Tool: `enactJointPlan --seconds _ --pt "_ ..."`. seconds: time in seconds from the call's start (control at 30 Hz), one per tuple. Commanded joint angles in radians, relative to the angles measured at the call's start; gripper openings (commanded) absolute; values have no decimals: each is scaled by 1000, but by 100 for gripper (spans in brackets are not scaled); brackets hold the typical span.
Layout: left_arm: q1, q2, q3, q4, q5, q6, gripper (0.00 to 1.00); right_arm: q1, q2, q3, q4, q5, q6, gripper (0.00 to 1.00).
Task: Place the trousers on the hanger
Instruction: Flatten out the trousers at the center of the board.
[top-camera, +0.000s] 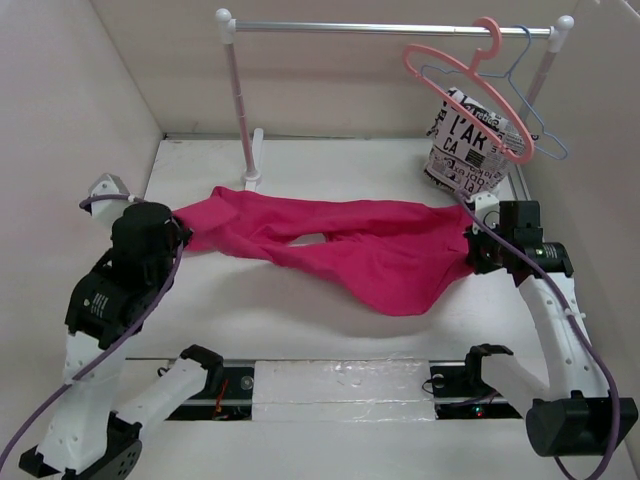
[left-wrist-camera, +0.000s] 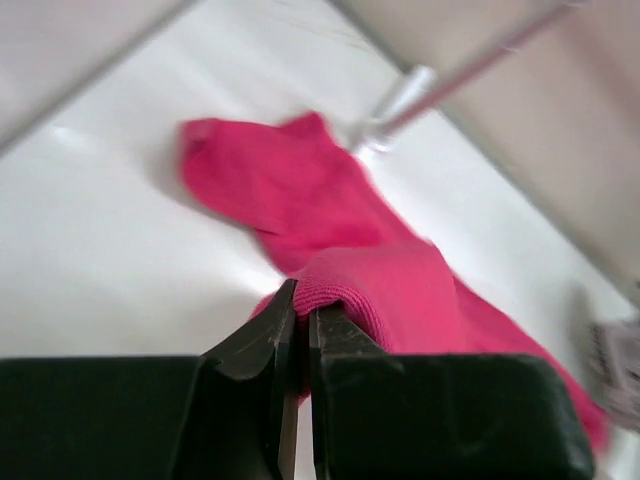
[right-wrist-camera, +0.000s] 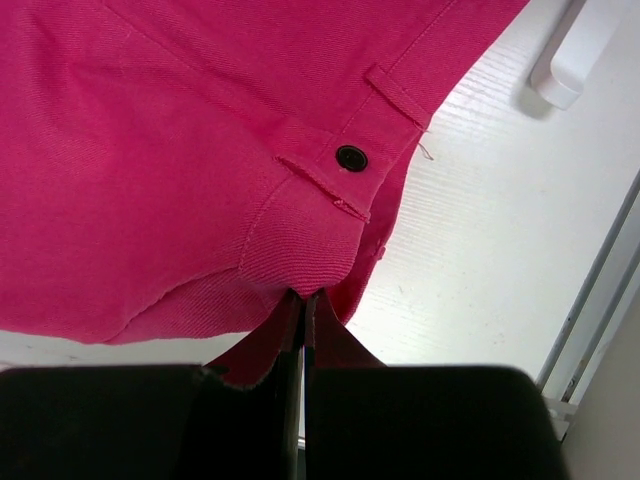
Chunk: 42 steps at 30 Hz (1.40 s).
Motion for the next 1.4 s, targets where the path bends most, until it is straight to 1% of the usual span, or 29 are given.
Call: enactJointPlan --seconds 0.0,0.1,0.27,0.33,0.37,0.4,0.43,0.47,0.5,0.6,0.63,0.67,0.7,0.73,0.77,0.8,0.87,0.9,0.97,1.0,1.03,1.07,1.1,1.13,1.17,1.2,1.23,1.3,1.37 --pt "13 60 32 -171 -300 8 0 12 -16 25 16 -16 -9 0" --pt "13 8 18 -203 -407 -52 0 22 -45 17 -26 -31 -9 0" --pt "13 -104 -36 -203 -593 -185 0 130 -75 12 -122 -62 -6 0" --pt "13 -101 -7 -183 -620 -199 33 148 -70 35 -177 -57 -20 0" --pt "13 -92 9 -151 -618 -130 51 173 -85 43 -214 -48 -20 0" --pt "13 -83 47 -105 -609 -97 74 173 -90 54 -239 -33 -22 0" --pt "13 -73 70 -37 -598 -68 80 186 -97 75 -257 -31 -23 1" --pt "13 -55 87 17 -578 -21 82 196 -104 81 -282 -36 -23 4" --pt "13 -41 104 92 -522 104 81 205 -102 89 -299 -39 -25 9" --pt "13 57 145 220 -416 176 80 214 -107 109 -331 -37 -25 17" --pt "13 90 165 229 -381 196 79 214 -107 113 -334 -33 -26 33" --pt "13 155 176 237 -323 199 76 214 -107 127 -327 -19 -23 41" --pt "13 201 144 322 -41 236 65 214 -98 144 -290 42 -10 60" --pt "13 201 144 323 -38 222 64 214 -98 144 -290 42 -9 60" --pt "-4 236 116 361 92 213 60 214 -87 156 -238 64 -8 64" --pt "-34 249 21 475 297 210 55 204 -53 163 -200 81 -5 66" --pt "-158 290 -109 568 430 172 52 132 -10 158 -99 61 0 66" --pt "-201 308 -135 611 456 172 52 101 5 141 -55 3 10 65" --pt "-296 370 -174 680 451 182 52 -6 22 77 110 -24 29 43" --pt "-409 393 -193 705 430 202 54 -48 16 45 162 -144 88 26" --pt "-473 420 -191 723 408 218 55 -83 8 -47 233 -175 110 0" --pt "-539 487 -185 731 384 233 57 -118 -7 -93 358 -203 130 0" --pt "-647 525 -162 743 372 270 61 -189 -7 -132 408 -246 165 0" --pt "-698 563 -143 745 365 277 64 -218 -3 -199 461 -261 181 3" --pt "-734 633 -131 753 365 281 67 -243 19 -224 539 -267 198 12" --pt "-769 669 -120 768 391 293 71 -285 37 -244 568 -269 220 24" --pt "-821 695 -119 803 414 297 73 -304 59 -268 592 -274 228 42" --pt "-869 781 -108 837 428 339 78 -330 134 -276 646 -281 230 56" --pt "-901 860 -85 837 442 368 79 -339 184 -281 698 -268 234 60"
